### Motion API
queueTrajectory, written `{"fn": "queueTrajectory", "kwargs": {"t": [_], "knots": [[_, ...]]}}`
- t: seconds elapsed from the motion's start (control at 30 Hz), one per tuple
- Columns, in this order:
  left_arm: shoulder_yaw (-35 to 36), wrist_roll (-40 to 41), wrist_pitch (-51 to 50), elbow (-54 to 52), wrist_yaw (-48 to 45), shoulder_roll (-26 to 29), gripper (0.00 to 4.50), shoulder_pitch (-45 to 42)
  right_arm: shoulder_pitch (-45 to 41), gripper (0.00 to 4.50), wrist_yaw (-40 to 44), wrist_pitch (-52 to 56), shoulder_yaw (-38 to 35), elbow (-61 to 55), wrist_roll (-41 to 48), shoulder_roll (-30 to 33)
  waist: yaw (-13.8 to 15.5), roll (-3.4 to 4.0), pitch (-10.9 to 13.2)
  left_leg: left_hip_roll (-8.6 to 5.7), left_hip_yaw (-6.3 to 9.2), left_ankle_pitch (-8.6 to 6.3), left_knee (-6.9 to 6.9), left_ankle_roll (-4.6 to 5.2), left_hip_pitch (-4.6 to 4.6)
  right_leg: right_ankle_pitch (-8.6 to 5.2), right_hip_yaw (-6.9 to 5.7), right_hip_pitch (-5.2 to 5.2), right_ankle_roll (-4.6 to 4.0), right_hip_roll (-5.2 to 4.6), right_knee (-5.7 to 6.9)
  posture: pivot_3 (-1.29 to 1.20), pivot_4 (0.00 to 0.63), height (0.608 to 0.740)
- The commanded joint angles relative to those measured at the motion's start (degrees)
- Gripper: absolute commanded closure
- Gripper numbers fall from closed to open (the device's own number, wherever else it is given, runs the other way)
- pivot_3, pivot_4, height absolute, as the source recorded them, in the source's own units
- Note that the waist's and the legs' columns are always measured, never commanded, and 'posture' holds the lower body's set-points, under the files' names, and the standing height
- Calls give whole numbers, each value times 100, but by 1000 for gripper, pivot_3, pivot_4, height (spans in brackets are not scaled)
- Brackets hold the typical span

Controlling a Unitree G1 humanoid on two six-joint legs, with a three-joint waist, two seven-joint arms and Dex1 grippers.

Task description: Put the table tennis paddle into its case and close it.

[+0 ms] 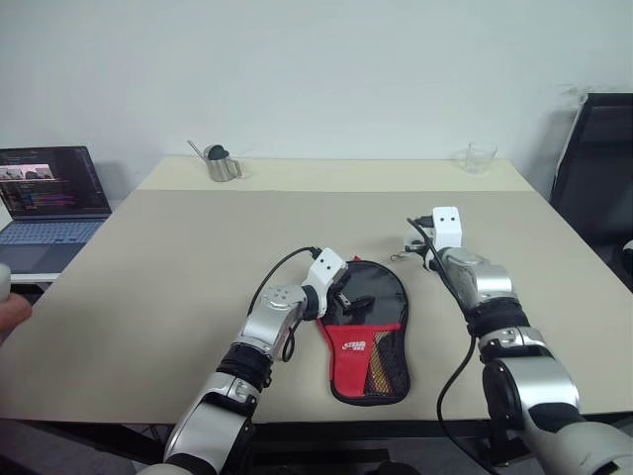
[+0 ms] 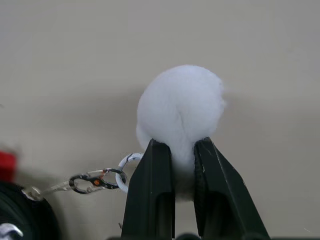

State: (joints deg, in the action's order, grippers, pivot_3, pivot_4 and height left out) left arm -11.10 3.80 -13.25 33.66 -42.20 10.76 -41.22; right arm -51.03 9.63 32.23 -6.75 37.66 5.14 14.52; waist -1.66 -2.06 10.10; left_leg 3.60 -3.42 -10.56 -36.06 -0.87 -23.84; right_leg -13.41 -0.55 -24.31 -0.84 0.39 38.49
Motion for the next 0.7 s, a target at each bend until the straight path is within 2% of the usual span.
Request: {"fn": "queueTrajectory", "kwargs": {"t": [0.03, 0.17, 0.33, 0.53, 0.7], "knots": [[-157, -235, -239, 374, -19, 92, 0, 177, 347, 4383, -63, 435, -40, -1026, -75, 317, 4, 5, -3, 0, 1, 0, 1, 0, 0, 0, -2, 0, -1, 0, 0, 0, 150, 740], [-244, -263, -204, 417, -101, 111, 0, 154, 910, 4384, 390, 970, 82, -2069, 81, 598, 8, 17, -10, 0, 2, 0, 4, 0, -1, -1, -4, 2, 0, -1, -10, 0, 150, 740], [-291, -278, -196, 483, -153, 65, 0, 110, 1866, 4384, 2069, 1214, 533, -3615, 613, 1470, 17, 28, -20, -3, 4, -2, 21, -1, -5, 2, -10, 18, 8, 1, -62, 0, 150, 740], [-370, -357, -129, 618, -198, 22, 0, 45, 2511, 4385, 2908, 965, 558, -4320, 932, 2029, 20, 26, -23, -11, 7, -4, 21, -1, -4, 1, -15, 22, 16, 1, -73, 0, 150, 740], [-407, -396, -79, 719, -235, 3, 0, -9, 2889, 4385, 3236, 715, 760, -4679, 907, 2279, 27, 26, -24, -14, 12, -5, 24, -2, -5, -6, -20, 25, 5, 1, -82, 0, 150, 740]]}}
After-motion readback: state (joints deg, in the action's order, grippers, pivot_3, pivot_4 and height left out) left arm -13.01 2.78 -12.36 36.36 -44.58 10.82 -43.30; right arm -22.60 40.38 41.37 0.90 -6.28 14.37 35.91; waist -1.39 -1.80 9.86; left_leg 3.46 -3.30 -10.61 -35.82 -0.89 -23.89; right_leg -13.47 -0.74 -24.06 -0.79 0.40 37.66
